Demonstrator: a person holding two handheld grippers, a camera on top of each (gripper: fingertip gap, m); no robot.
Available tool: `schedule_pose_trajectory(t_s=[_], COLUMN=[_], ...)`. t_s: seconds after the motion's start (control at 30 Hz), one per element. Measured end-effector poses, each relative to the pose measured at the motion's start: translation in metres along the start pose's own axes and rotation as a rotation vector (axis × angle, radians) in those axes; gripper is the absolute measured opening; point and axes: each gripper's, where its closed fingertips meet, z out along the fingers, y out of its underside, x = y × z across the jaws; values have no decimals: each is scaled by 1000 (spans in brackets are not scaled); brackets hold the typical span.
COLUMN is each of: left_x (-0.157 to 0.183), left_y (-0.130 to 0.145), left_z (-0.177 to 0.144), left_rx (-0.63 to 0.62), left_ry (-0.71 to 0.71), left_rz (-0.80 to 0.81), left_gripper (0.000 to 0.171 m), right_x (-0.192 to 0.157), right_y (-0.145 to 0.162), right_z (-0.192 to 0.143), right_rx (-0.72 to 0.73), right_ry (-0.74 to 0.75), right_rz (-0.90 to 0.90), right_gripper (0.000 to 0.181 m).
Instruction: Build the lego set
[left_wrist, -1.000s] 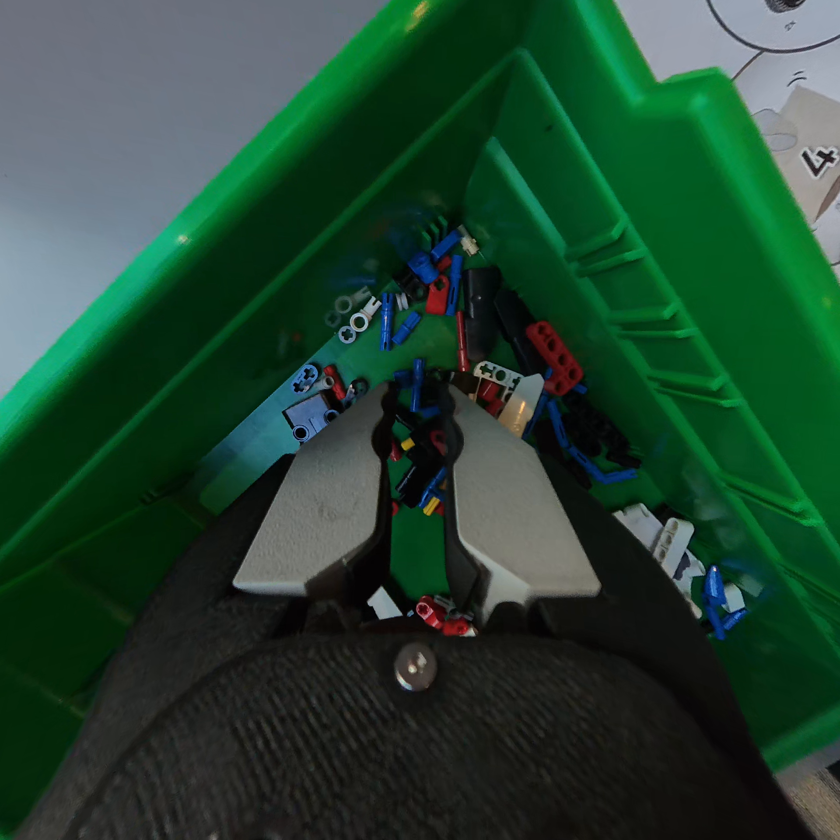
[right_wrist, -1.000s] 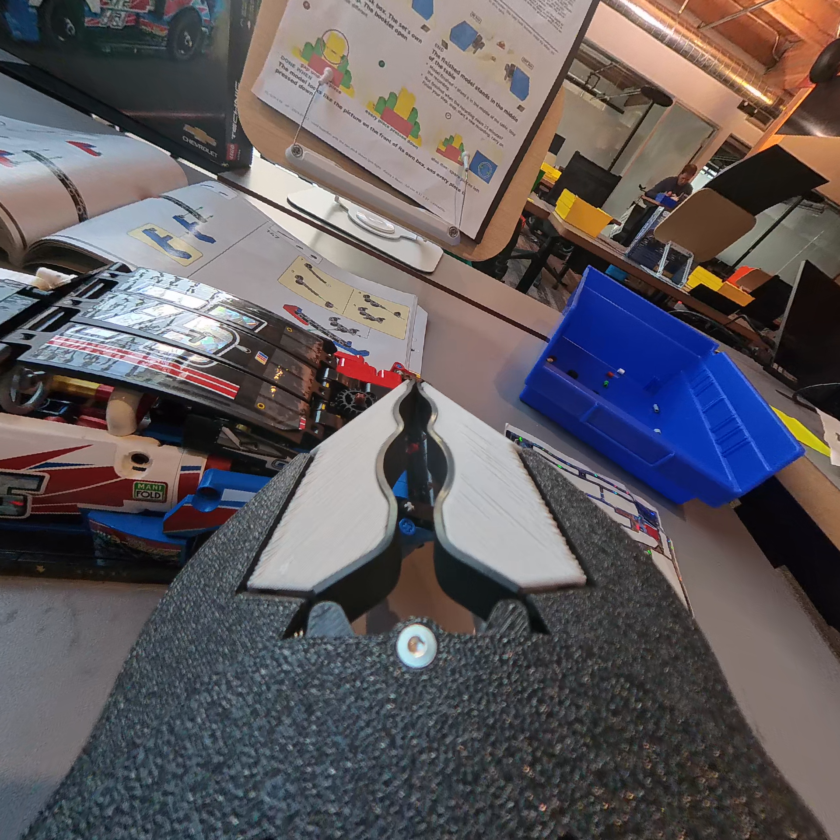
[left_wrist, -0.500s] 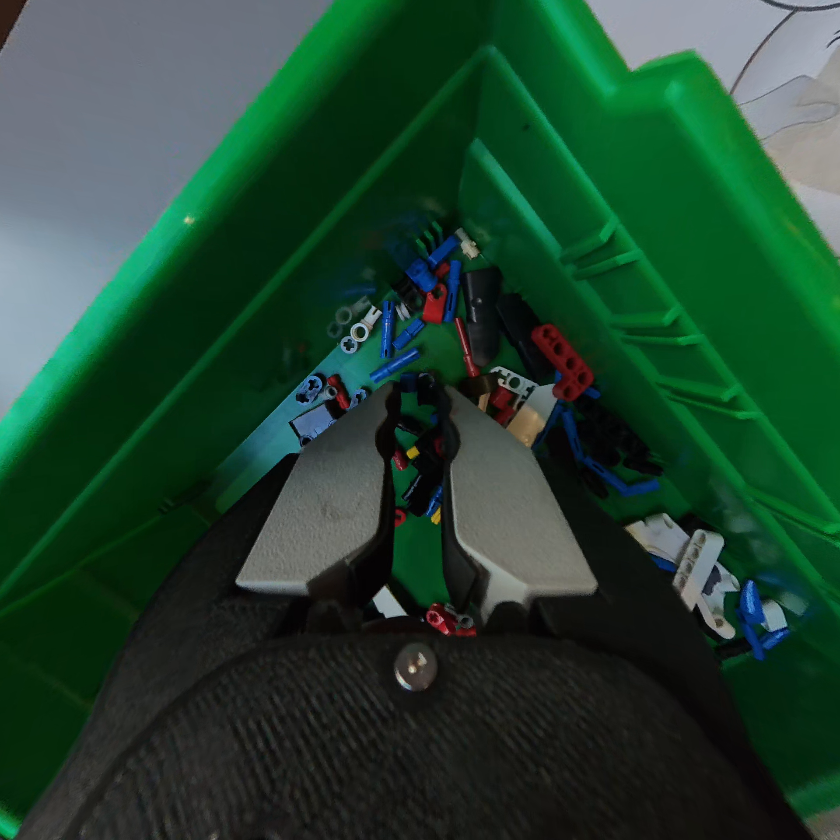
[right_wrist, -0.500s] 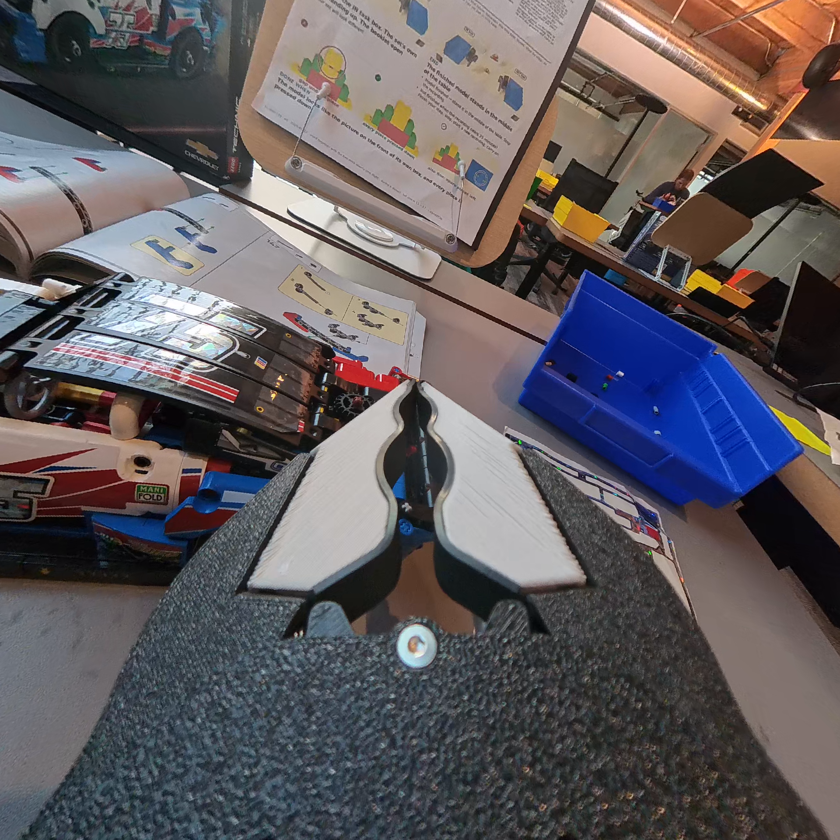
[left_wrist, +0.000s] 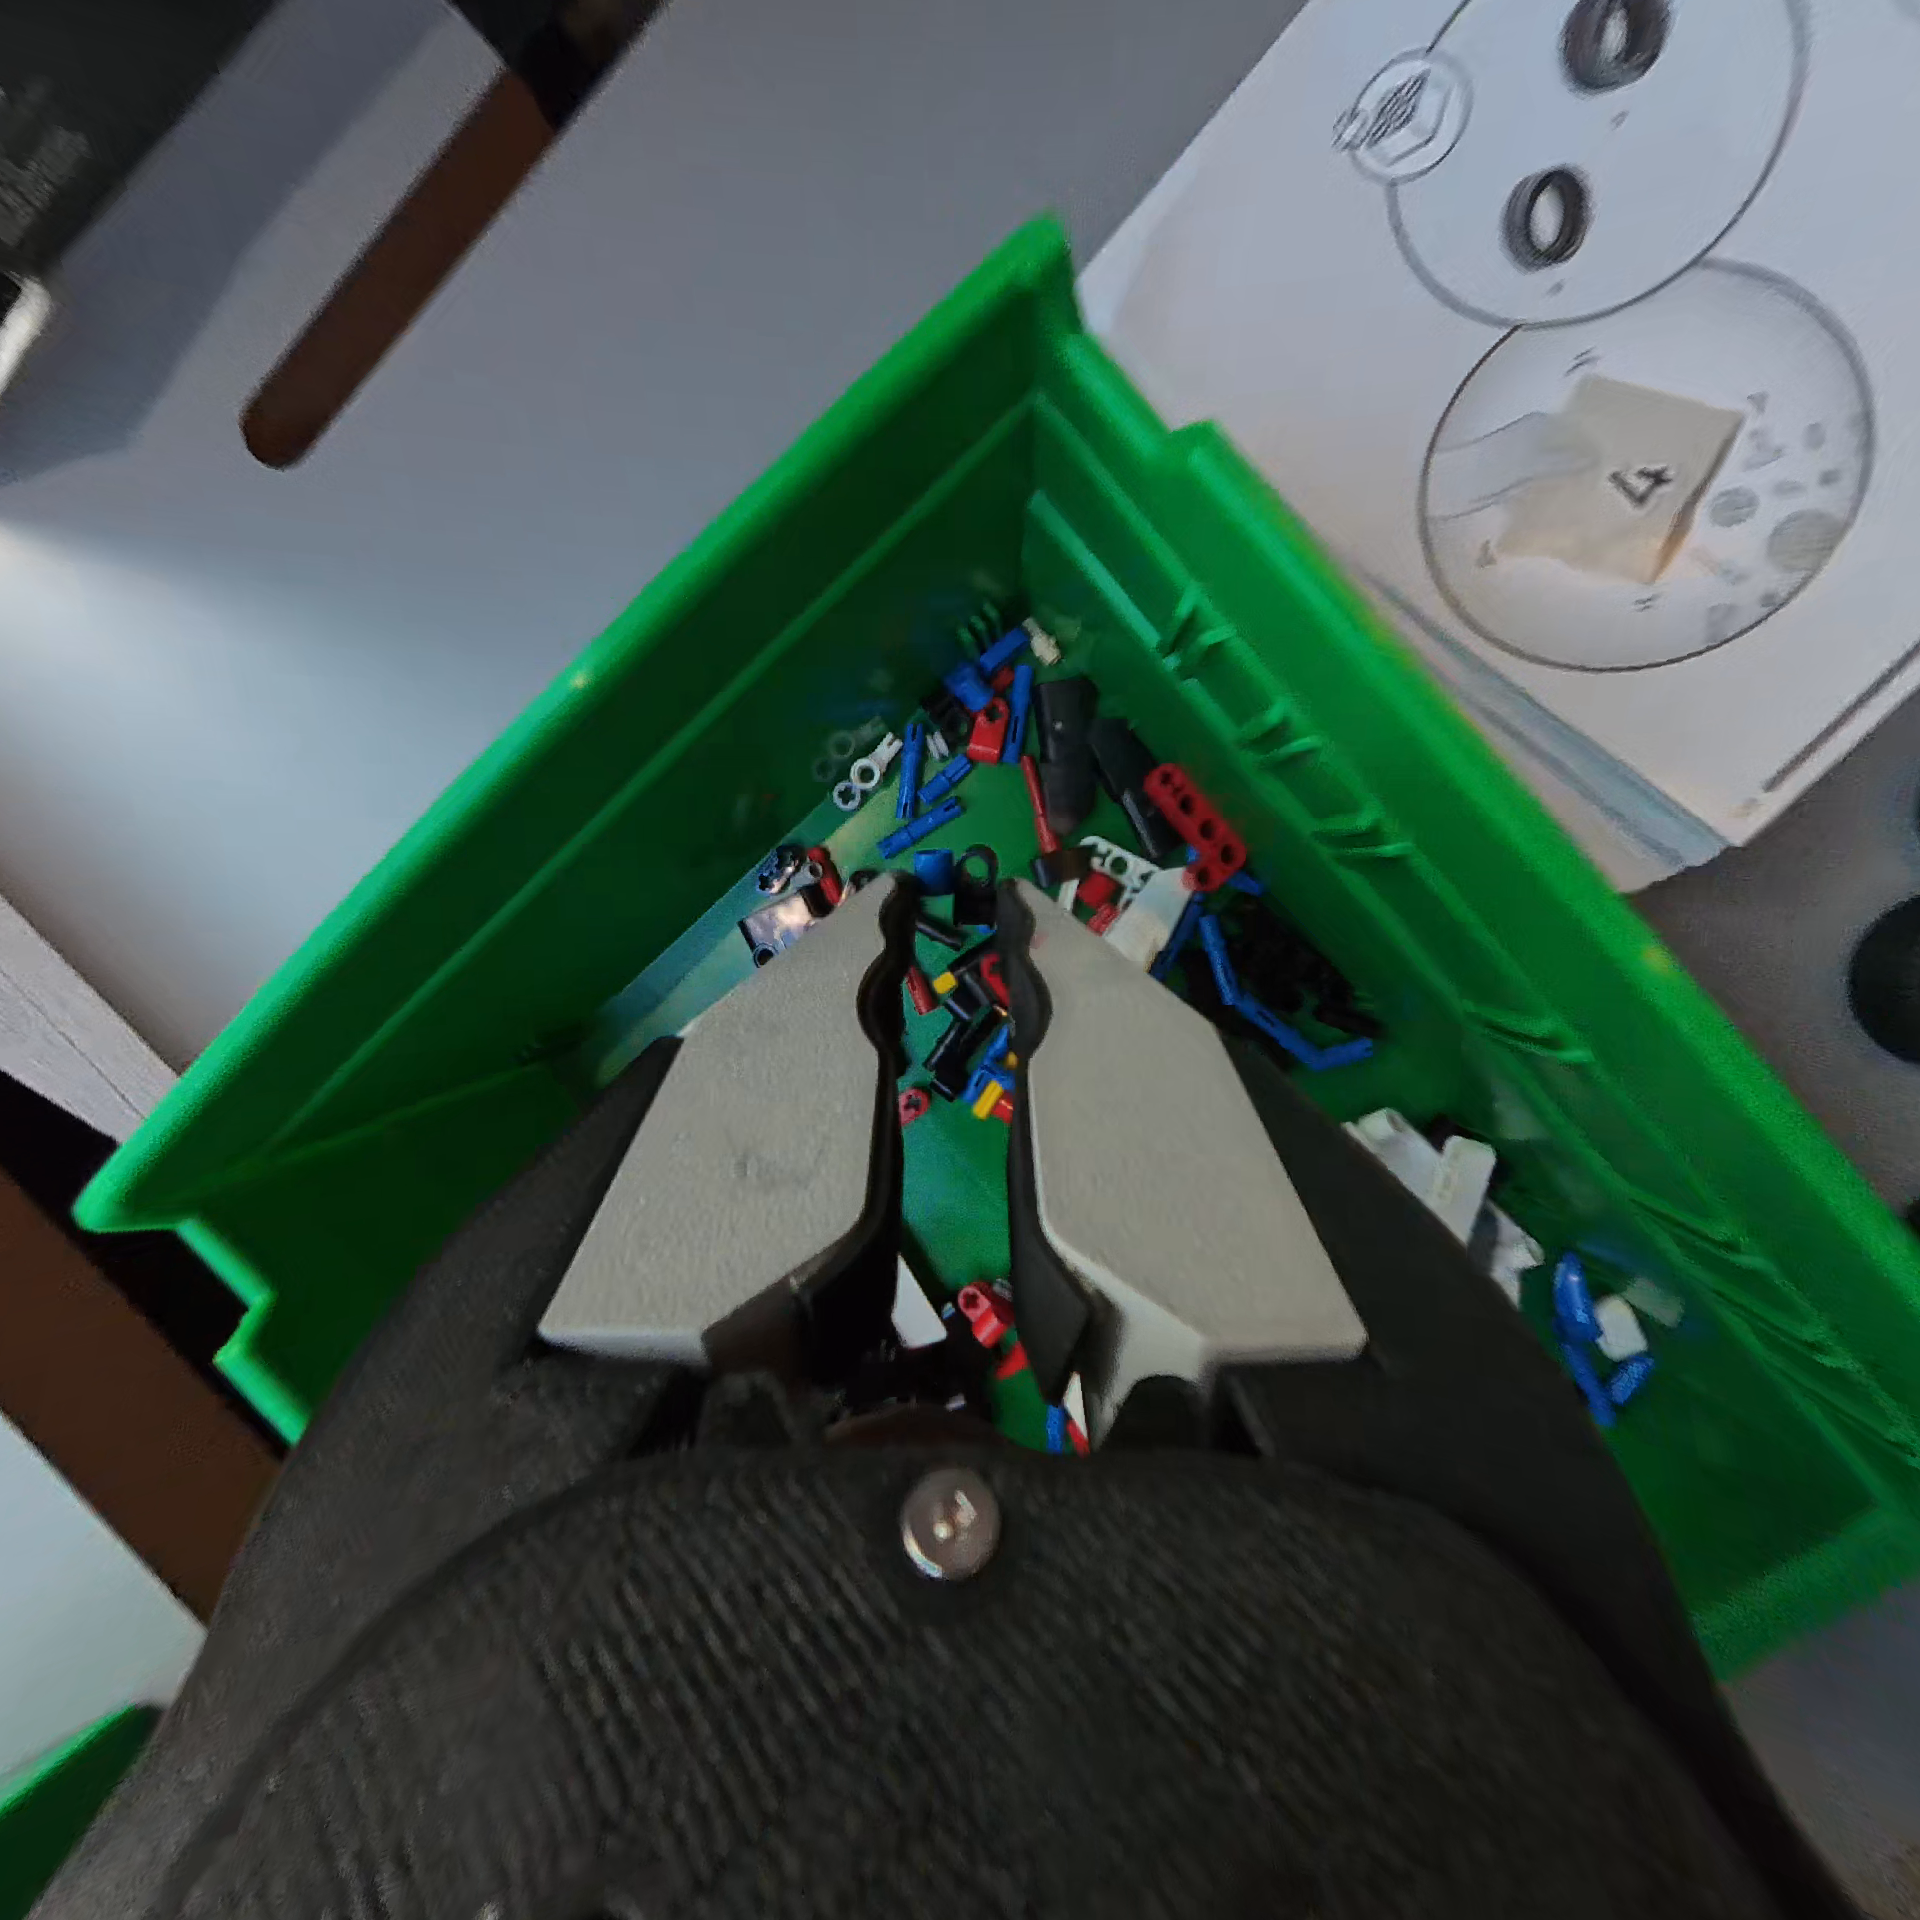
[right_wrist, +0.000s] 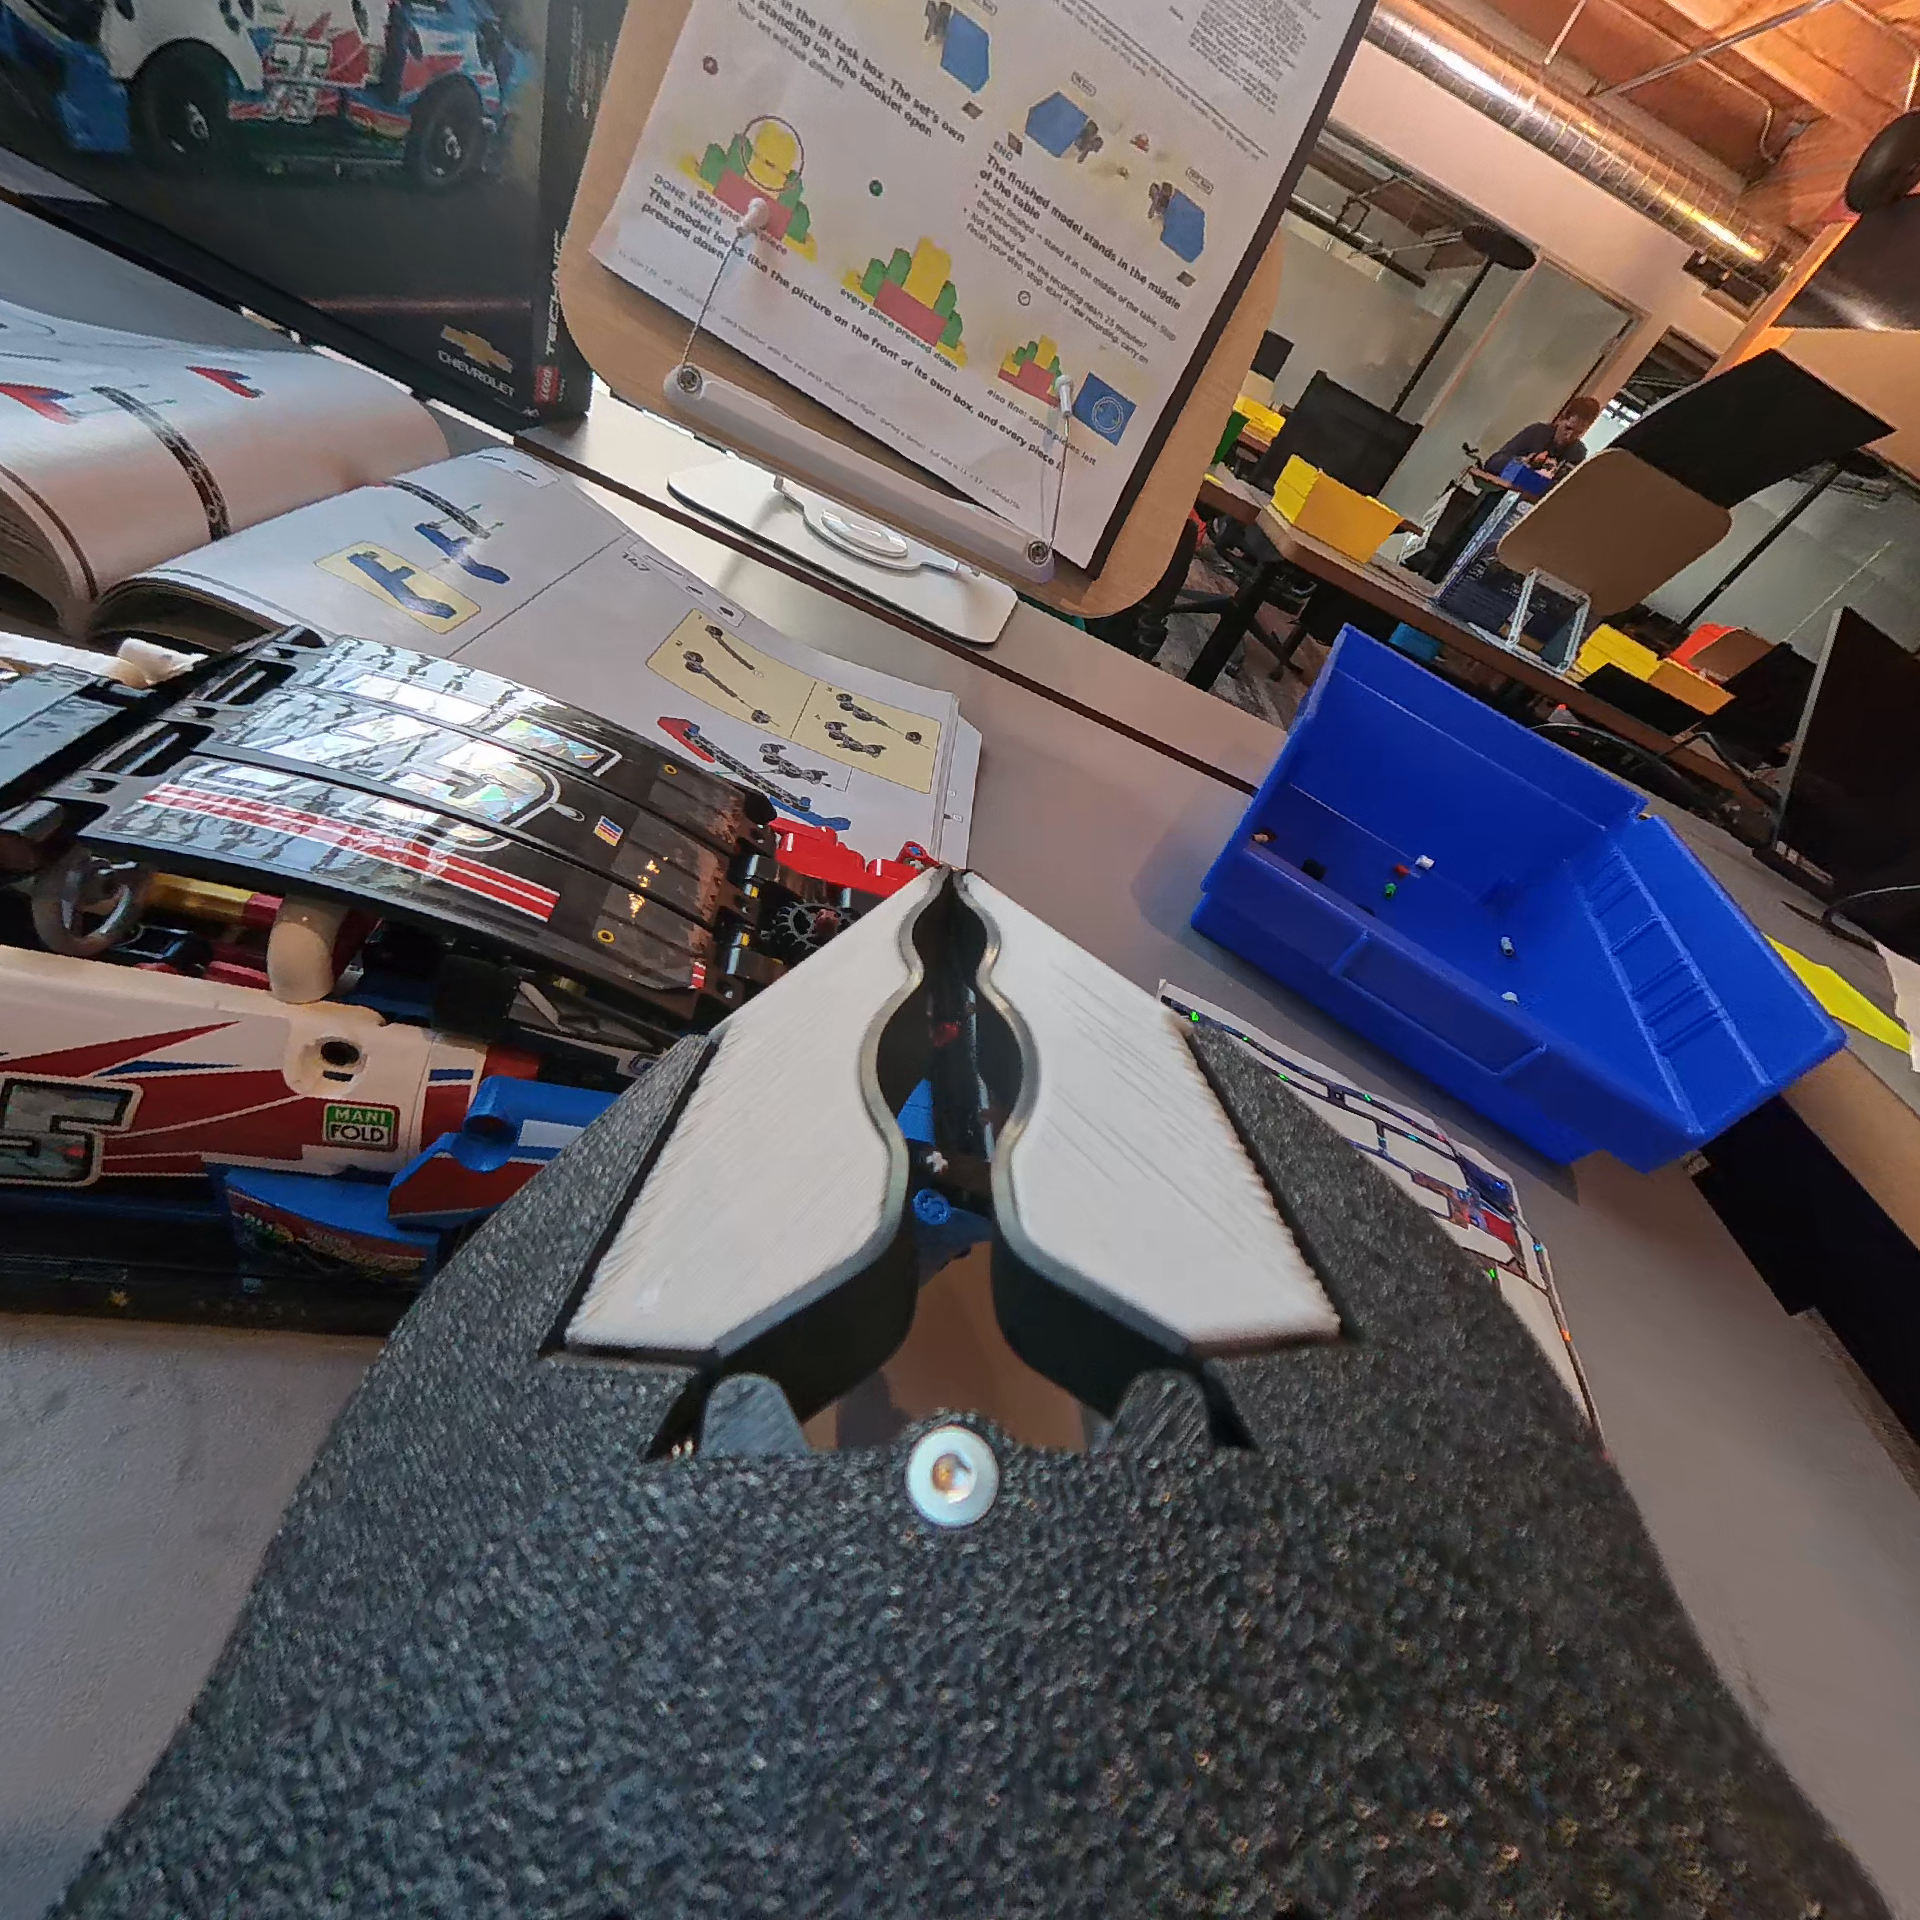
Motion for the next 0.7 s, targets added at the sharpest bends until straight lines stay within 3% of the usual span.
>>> schedule_pose_trajectory(t_s=[0.2, 0.3, 0.37, 0.43, 0.57, 0.7], left_x=[81, 166, 234, 279, 321, 329], left_y=[-65, -94, -103, -96, -73, -53], left_z=[-83, -105, -92, -54, 22, 60], left_rx=[199, 302, 335, 256, 66, -79], left_ry=[-62, 28, 164, 237, 353, 398], left_rz=[220, 387, 489, 582, 660, 701], left_gripper=[13, 14, 13, 13, 13, 13], right_x=[-2, -1, -1, -2, -4, -5], right_y=[-3, -6, -9, -12, -19, -23], right_z=[-1, -3, -5, -7, -12, -14], right_rx=[22, 43, 60, 78, 121, 148], right_ry=[-15, -22, -31, -43, -62, -83], right_rz=[11, 34, 48, 61, 81, 104], right_gripper=[0, 0, 0, 0, 0, 0])
